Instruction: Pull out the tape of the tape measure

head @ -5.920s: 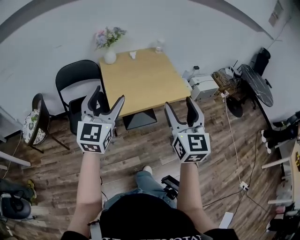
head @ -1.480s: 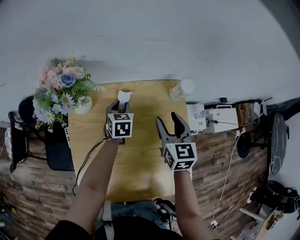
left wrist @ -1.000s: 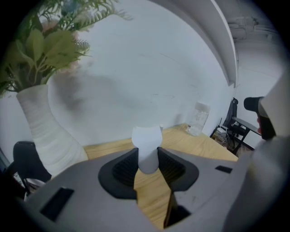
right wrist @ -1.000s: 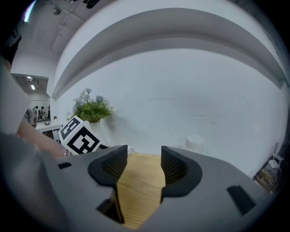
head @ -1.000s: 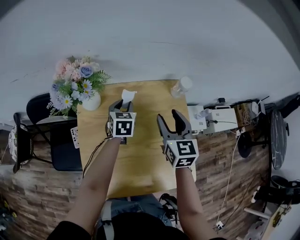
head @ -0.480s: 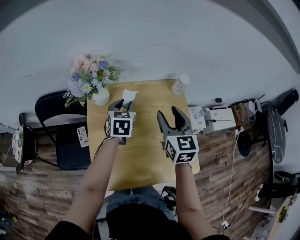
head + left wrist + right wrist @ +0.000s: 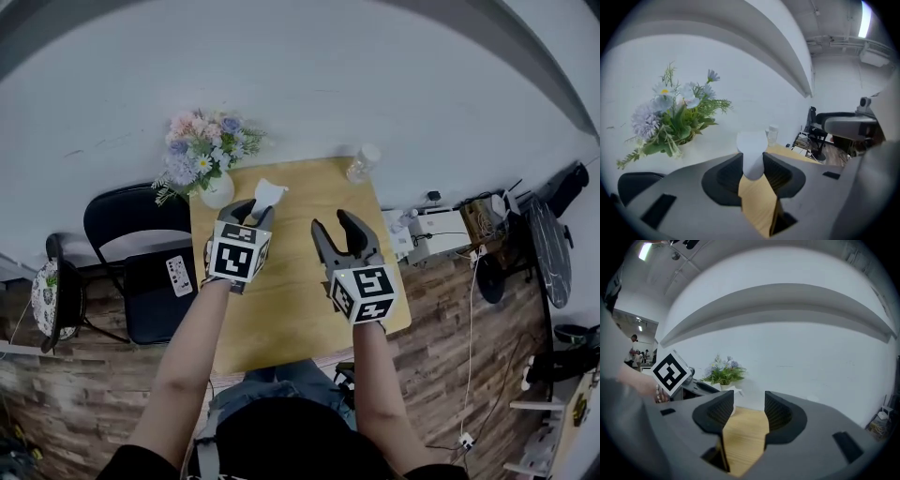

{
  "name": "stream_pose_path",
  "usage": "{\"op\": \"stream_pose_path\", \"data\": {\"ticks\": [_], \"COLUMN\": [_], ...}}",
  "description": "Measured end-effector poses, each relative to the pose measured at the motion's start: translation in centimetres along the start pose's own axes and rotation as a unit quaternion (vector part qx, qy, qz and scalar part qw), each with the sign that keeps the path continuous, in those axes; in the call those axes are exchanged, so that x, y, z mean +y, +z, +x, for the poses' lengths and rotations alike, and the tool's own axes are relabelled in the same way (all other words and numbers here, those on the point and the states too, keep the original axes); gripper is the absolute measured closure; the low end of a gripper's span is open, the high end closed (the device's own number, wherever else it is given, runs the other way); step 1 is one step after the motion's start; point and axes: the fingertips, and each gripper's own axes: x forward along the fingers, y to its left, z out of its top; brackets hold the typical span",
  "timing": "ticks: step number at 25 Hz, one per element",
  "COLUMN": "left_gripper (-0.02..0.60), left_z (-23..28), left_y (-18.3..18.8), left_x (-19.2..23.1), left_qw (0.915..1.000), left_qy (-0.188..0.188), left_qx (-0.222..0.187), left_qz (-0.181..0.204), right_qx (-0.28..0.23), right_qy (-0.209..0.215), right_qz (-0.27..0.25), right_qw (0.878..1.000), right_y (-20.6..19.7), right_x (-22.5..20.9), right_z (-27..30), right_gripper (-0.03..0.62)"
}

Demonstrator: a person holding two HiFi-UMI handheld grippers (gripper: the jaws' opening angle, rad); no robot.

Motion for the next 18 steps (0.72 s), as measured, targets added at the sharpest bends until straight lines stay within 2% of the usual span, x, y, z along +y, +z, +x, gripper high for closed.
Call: {"op": "stream_pose_path", "data": {"ticks": [5, 10, 15, 18], "left_gripper": [0.442, 0.44, 0.44, 0.44], "left_z": [-3.9, -7.1, -8.9, -9.7], "left_y": [0.3, 1.4, 2.7, 3.3], "left_x": [-0.8, -2.4, -3.9, -5.1], "left_qw": [0.9985, 0.9932, 0.9853, 0.9808], "left_qy": [-0.045, -0.085, -0.108, -0.124], "left_qx": [-0.002, -0.007, 0.0, 0.004], "left_qz": [0.032, 0.079, 0.132, 0.15], "right_qx": [-0.006, 0.003, -0.016, -0.01], "right_qy": [0.03, 0.091, 0.103, 0.114], "right_qz": [-0.02, -0.086, -0.116, -0.139], "right_qw": [0.999, 0.992, 0.988, 0.984], "right_y": [0.9, 1.6, 3.2, 3.6], "right_x": [3.5, 6.8, 7.1, 6.8], "right_z": [-0.9, -1.1, -1.1, -1.3], "right_gripper": [0.398, 0.398, 0.428, 0.431]}}
